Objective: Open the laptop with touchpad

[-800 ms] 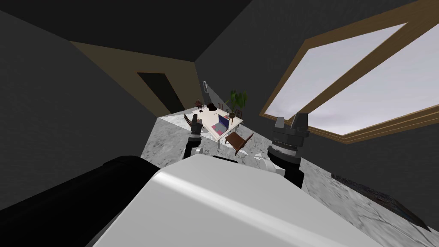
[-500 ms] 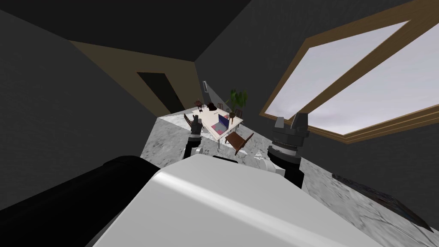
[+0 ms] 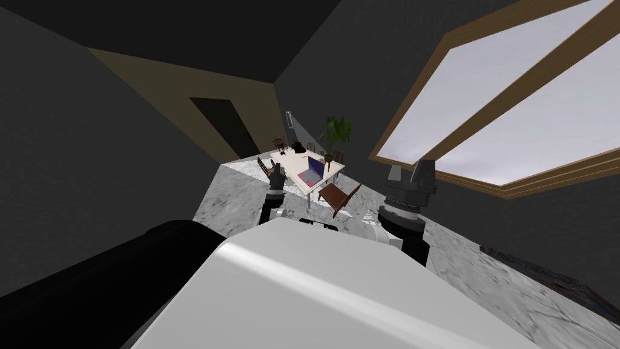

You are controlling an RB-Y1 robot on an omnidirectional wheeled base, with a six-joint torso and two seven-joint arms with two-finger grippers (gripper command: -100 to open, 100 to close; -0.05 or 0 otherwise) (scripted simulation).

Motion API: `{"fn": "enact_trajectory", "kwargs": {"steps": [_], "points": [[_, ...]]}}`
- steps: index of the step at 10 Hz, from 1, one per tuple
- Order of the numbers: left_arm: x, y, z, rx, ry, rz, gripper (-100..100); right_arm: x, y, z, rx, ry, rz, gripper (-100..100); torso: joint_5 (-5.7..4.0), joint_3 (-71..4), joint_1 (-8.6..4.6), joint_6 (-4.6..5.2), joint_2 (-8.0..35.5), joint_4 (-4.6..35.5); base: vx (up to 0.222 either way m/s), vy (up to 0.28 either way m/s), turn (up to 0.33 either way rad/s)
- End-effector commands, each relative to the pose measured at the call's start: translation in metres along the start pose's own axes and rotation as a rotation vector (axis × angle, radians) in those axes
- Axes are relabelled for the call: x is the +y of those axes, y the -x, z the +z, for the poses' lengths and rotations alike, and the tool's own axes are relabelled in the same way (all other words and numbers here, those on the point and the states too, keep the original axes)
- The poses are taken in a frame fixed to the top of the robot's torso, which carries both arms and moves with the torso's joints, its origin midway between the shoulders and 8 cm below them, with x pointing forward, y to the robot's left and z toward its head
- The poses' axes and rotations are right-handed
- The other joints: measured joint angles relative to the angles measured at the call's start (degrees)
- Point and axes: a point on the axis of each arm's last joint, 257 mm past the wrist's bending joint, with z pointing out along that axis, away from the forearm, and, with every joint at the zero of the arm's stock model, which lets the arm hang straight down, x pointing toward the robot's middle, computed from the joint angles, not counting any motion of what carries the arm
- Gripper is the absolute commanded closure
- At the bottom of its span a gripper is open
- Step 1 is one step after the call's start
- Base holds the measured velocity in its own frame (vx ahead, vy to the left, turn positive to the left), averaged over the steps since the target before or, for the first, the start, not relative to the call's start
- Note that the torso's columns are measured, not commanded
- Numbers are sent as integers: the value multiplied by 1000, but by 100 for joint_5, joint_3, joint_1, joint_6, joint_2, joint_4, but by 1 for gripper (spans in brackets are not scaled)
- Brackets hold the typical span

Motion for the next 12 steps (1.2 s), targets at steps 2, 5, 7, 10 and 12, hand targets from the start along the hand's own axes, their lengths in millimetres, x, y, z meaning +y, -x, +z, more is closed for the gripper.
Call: {"fn": "enact_trajectory", "kwargs": {"steps": [2,5,7,10,12], "points": [[7,-5,1,42,18,-1,-100,0,0,0,0,0,0,0,0,-1692,0,0,846,846,8,-5,-29],[24,-12,6,95,62,-20,-100,0,0,0,0,-1,0,0,-1,-2228,-3,0,1101,1106,24,-20,-64],[38,-16,9,124,104,-44,-100,0,0,0,0,-1,0,0,0,-2230,-3,1,1111,1113,30,-28,-90],[60,-21,17,157,174,-93,-100,0,0,0,0,-1,0,0,0,-2231,0,0,1111,1114,38,-30,-103],[70,-23,19,166,209,-111,-100,0,0,0,0,-1,0,0,0,-2228,2,-2,1117,1115,27,-21,-61]]}}
